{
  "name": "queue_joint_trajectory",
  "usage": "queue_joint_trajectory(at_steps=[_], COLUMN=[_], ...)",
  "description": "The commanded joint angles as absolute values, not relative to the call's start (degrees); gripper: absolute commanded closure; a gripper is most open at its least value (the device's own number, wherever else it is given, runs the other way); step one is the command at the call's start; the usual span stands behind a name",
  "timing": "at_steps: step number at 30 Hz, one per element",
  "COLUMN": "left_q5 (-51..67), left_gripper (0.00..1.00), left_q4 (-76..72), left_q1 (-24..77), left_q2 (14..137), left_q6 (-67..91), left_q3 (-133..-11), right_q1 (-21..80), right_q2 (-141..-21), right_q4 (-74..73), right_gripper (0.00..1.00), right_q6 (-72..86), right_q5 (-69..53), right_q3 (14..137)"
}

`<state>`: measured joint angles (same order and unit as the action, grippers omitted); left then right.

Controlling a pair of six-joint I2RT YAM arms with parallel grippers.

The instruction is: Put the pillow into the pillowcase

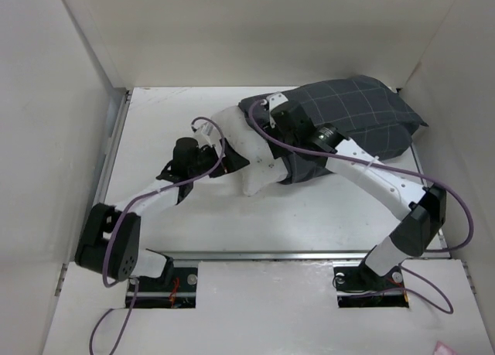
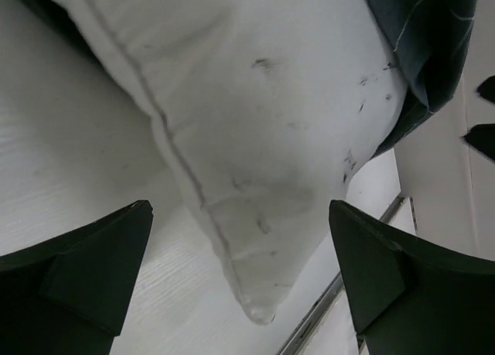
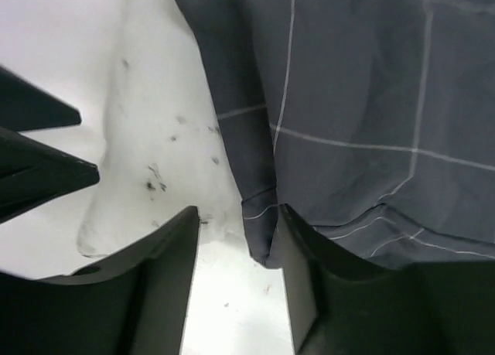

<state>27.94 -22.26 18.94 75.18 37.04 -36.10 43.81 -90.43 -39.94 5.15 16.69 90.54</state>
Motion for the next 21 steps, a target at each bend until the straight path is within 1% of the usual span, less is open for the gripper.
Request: queue_joint_trajectory(at_steps=[1, 3, 5, 7, 8, 9, 11, 12, 13, 15, 16, 17, 19, 20, 21], left_q5=[34.4, 35.0, 35.7, 35.1, 35.1, 34.4, 34.4, 34.9, 34.9, 34.9, 34.9, 34.9, 36.2, 36.2, 36.2], left_gripper=[0.02, 0.04, 0.13, 0.24, 0.37, 0.42, 0.5, 0.57, 0.6, 0.67, 0.74, 0.78, 0.87, 0.95, 0.99], left_q4=[-32.3, -33.0, -34.5, -34.5, -34.0, -33.5, -33.5, -33.5, -33.5, -33.5, -33.5, -33.5, -34.2, -34.2, -34.2], left_q1=[20.6, 21.2, 21.7, 21.7, 21.7, 21.7, 21.7, 21.7, 21.7, 21.7, 21.7, 22.2, 22.2, 22.2, 22.2], left_q2=[80.3, 82.6, 85.0, 86.3, 87.6, 88.1, 88.7, 89.5, 90.0, 90.0, 90.5, 90.5, 91.1, 91.7, 91.7], left_q6=[37.7, 37.7, 37.7, 37.7, 37.7, 37.7, 37.7, 37.7, 37.7, 37.7, 37.7, 37.7, 37.7, 37.7, 37.7], left_q3=[-40.9, -42.1, -43.3, -44.0, -44.8, -44.8, -46.0, -46.0, -46.0, -46.6, -47.1, -47.1, -48.4, -48.4, -49.5], right_q1=[44.5, 44.5, 44.5, 44.5, 44.5, 44.5, 44.5, 44.5, 44.5, 44.5, 44.5, 44.5, 44.5, 44.5, 44.5], right_q2=[-92.3, -93.4, -95.1, -95.9, -96.7, -96.7, -98.3, -98.9, -99.5, -100.9, -100.9, -100.9, -99.6, -98.7, -97.9], right_q4=[-40.7, -40.1, -40.1, -40.1, -40.1, -40.7, -41.2, -42.0, -42.5, -43.9, -44.6, -44.6, -45.3, -45.3, -45.3], right_gripper=[0.52, 0.58, 0.58, 0.57, 0.57, 0.57, 0.56, 0.56, 0.56, 0.74, 0.97, 1.0, 1.0, 1.0, 1.0], right_q6=[7.7, 8.6, 10.1, 11.5, 13.0, 13.0, 13.0, 13.0, 13.9, 15.1, 15.1, 15.1, 12.8, 12.0, 11.2], right_q5=[19.8, 23.8, 25.7, 30.0, 31.8, 33.1, 35.4, 35.9, 37.2, 37.2, 36.3, 34.5, 28.5, 22.4, 19.5], right_q3=[89.0, 88.9, 88.9, 88.9, 88.9, 88.9, 88.9, 88.9, 88.9, 89.6, 90.3, 91.0, 92.5, 93.8, 94.4])
